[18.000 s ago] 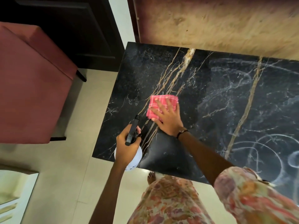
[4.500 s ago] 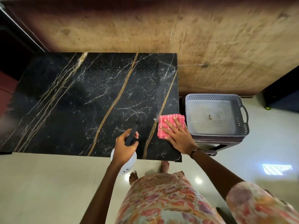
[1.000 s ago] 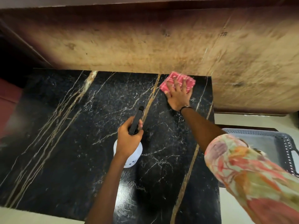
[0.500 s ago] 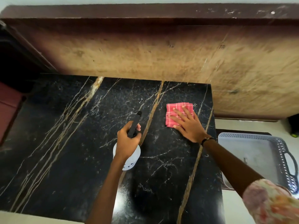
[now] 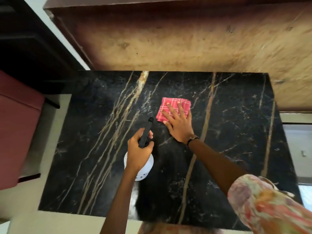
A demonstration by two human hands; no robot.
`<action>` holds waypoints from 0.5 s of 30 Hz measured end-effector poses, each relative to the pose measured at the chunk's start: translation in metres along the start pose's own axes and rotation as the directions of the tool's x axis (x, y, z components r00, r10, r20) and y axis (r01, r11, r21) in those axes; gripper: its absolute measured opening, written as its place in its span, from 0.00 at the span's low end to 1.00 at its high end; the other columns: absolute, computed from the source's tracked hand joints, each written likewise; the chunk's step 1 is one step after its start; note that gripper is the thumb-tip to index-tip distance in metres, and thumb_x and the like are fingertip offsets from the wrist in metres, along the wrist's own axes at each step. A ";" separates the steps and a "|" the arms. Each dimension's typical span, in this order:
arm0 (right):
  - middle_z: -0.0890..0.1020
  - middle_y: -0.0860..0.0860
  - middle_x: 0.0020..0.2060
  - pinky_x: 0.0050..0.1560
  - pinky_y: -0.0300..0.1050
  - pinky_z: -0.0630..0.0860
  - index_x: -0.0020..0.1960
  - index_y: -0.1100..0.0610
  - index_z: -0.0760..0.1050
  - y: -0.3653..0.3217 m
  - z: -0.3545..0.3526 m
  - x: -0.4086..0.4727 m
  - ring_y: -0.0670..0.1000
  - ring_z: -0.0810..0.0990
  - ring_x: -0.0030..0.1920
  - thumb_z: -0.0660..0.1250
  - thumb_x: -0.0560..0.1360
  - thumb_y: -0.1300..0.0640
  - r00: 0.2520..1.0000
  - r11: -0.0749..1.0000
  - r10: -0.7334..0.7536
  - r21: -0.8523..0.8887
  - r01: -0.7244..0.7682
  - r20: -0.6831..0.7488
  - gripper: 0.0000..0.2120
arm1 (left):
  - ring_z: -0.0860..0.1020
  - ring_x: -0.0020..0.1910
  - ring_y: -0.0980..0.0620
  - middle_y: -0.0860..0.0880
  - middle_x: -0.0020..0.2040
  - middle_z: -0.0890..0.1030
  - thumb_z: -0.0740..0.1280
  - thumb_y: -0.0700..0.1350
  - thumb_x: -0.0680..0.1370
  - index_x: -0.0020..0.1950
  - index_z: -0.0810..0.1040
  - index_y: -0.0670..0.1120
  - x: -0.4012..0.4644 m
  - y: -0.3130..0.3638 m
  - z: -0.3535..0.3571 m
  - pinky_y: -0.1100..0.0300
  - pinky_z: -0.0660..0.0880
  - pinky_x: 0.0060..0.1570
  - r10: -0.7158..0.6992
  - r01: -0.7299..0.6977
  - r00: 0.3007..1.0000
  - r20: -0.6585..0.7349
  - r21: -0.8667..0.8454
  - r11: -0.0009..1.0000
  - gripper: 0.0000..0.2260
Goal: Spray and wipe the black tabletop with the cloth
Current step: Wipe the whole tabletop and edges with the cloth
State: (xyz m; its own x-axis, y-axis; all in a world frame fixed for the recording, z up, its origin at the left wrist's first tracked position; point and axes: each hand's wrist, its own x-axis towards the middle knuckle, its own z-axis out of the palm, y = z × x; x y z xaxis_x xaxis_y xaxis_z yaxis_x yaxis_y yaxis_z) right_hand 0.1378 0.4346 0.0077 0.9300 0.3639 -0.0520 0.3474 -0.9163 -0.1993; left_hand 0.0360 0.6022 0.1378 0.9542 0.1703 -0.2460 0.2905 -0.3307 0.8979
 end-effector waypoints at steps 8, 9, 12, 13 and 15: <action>0.62 0.50 0.75 0.68 0.77 0.47 0.70 0.46 0.68 -0.212 0.035 -0.002 0.65 0.51 0.76 0.54 0.79 0.45 0.899 0.905 -0.426 0.041 0.424 0.103 0.21 | 0.79 0.41 0.58 0.49 0.38 0.82 0.67 0.31 0.73 0.44 0.79 0.50 -0.057 -0.054 -0.122 0.70 0.75 0.45 -0.136 0.129 0.970 -0.200 -0.045 0.991 0.13; 0.63 0.50 0.75 0.68 0.77 0.47 0.69 0.46 0.70 -0.231 0.039 -0.011 0.65 0.50 0.76 0.56 0.79 0.46 0.876 0.884 -0.468 0.059 0.464 0.120 0.20 | 0.80 0.40 0.61 0.53 0.36 0.82 0.68 0.31 0.73 0.45 0.78 0.51 -0.066 -0.059 -0.133 0.73 0.74 0.43 -0.157 0.150 0.963 -0.218 -0.047 0.987 0.14; 0.71 0.51 0.69 0.68 0.76 0.48 0.66 0.48 0.73 -0.261 0.048 -0.050 0.65 0.55 0.75 0.57 0.78 0.46 0.794 0.798 -0.601 0.127 0.590 0.088 0.18 | 0.81 0.38 0.60 0.58 0.34 0.82 0.68 0.30 0.72 0.53 0.79 0.46 -0.090 -0.073 -0.155 0.67 0.77 0.43 -0.219 0.208 0.942 -0.255 -0.071 0.976 0.14; 0.70 0.49 0.70 0.70 0.74 0.47 0.68 0.45 0.71 -0.261 0.051 -0.064 0.65 0.56 0.75 0.57 0.79 0.45 0.767 0.766 -0.639 0.136 0.628 0.059 0.19 | 0.80 0.37 0.55 0.55 0.33 0.81 0.69 0.30 0.72 0.53 0.79 0.45 -0.096 -0.077 -0.159 0.60 0.78 0.44 -0.236 0.221 0.936 -0.263 -0.084 0.972 0.14; 0.66 0.47 0.73 0.72 0.70 0.45 0.71 0.41 0.66 -0.245 0.053 -0.088 0.63 0.54 0.76 0.54 0.80 0.43 0.733 0.735 -0.678 0.068 0.675 0.056 0.20 | 0.77 0.38 0.45 0.50 0.33 0.79 0.69 0.31 0.72 0.52 0.78 0.43 -0.106 -0.083 -0.162 0.49 0.76 0.46 -0.293 0.268 0.919 -0.264 -0.127 0.955 0.12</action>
State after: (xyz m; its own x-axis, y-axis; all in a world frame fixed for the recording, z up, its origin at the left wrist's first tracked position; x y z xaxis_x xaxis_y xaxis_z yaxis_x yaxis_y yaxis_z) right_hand -0.0356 0.6363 0.0090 0.4393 0.8973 0.0421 0.8746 -0.4166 -0.2479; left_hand -0.1006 0.7617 0.1478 0.7727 0.4987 -0.3927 0.5239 -0.1519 0.8381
